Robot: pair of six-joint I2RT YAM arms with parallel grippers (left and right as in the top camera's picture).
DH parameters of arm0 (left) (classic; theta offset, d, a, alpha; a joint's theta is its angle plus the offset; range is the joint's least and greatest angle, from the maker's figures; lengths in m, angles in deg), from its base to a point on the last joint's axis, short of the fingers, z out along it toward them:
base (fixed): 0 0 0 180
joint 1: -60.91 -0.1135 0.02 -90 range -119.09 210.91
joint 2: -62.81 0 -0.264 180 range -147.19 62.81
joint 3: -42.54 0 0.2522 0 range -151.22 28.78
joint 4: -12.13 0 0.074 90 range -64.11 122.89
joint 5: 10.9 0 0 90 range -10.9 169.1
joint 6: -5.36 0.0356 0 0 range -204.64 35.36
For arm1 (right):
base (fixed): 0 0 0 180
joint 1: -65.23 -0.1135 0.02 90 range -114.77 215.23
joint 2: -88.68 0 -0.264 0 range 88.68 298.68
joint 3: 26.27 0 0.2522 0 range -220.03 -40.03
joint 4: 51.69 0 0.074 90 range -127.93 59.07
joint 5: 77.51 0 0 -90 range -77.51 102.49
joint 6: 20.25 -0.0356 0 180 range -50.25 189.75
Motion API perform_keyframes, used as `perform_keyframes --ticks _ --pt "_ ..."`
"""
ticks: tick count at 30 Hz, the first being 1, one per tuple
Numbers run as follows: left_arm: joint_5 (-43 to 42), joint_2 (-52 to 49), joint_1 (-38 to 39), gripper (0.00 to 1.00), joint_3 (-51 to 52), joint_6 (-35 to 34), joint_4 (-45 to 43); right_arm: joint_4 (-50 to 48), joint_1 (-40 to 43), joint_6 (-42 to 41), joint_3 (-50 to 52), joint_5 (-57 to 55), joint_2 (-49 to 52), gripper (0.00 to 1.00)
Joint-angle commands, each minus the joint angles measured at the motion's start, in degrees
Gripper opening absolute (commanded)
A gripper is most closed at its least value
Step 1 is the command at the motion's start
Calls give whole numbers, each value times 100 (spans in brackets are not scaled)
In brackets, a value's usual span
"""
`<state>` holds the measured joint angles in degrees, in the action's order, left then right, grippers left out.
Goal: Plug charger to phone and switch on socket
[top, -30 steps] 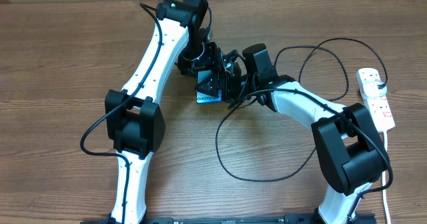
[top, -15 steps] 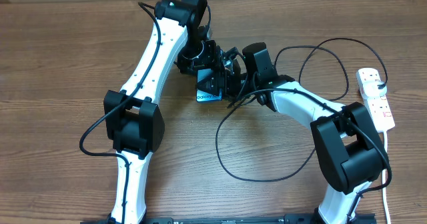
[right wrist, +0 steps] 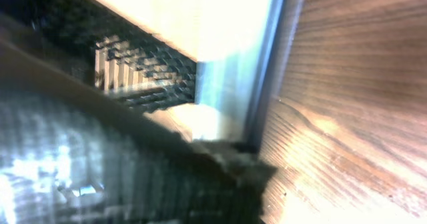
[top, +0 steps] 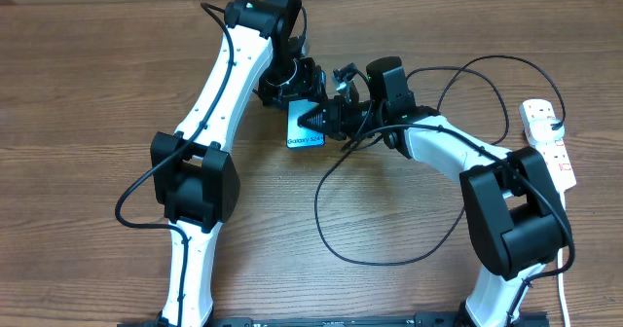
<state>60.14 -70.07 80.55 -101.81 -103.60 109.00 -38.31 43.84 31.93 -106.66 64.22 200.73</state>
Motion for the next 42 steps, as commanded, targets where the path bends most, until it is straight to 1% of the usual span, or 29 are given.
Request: perform_keyframes --ticks 1,3,5,7,8,9,10,14,16,18,20,21,23,28,30,33,35,39,42 --pt "-184 256 59 65 -133 120 20 -179 37 28 -122 -37 -4 4" --pt "-184 256 59 66 -133 118 -4 -225 37 28 -122 -37 -4 4" --pt "-181 256 59 71 -133 120 -13 -297 37 26 -122 -35 -4 4" --pt "-179 256 59 82 -131 120 -11 -387 37 4 -122 -31 -4 4" --pt "-157 256 59 92 -133 120 -11 -457 44 -13 -122 7 -4 4" --pt "-136 256 50 98 -131 120 -13 -514 55 -52 -122 37 -4 4" --pt "-116 256 37 100 -131 120 -13 -566 68 -120 -122 90 -4 4" --pt "-127 256 -105 100 -133 122 39 -608 181 -164 -122 382 -7 4" --pt "-299 256 -221 100 -133 160 44 -654 284 -164 -122 664 -7 4" --pt "-944 256 -382 100 -133 549 -4 -846 404 -273 -122 1080 -7 4" --pt "-1899 256 -538 100 -133 1082 -76 -1178 520 -564 -122 1464 -7 4" --pt "-2479 256 -614 99 -133 1423 -125 -1370 562 -721 -122 1622 -7 4" --pt "-3429 256 -752 95 -133 1878 -212 -1888 605 -1154 -122 1899 -7 4" --pt "-4557 256 -1005 90 -133 2052 -608 -2734 599 -2013 -122 2090 -7 4" --pt "-4986 256 -1069 87 -133 2096 -750 -2835 597 -2142 -122 2083 -7 4" --pt "-5735 256 -1104 82 -133 2343 -901 -2855 597 -2205 -122 2011 -7 4" --pt "-6035 256 -1097 79 -133 2371 -984 -2957 597 -2229 -122 1996 -7 4" --pt "-6054 256 -1025 69 -133 2374 -1040 -3390 577 -2457 -122 1993 -7 4" --pt "-6063 256 -977 64 -133 2369 -1102 -3838 544 -2726 -122 1899 -7 4"
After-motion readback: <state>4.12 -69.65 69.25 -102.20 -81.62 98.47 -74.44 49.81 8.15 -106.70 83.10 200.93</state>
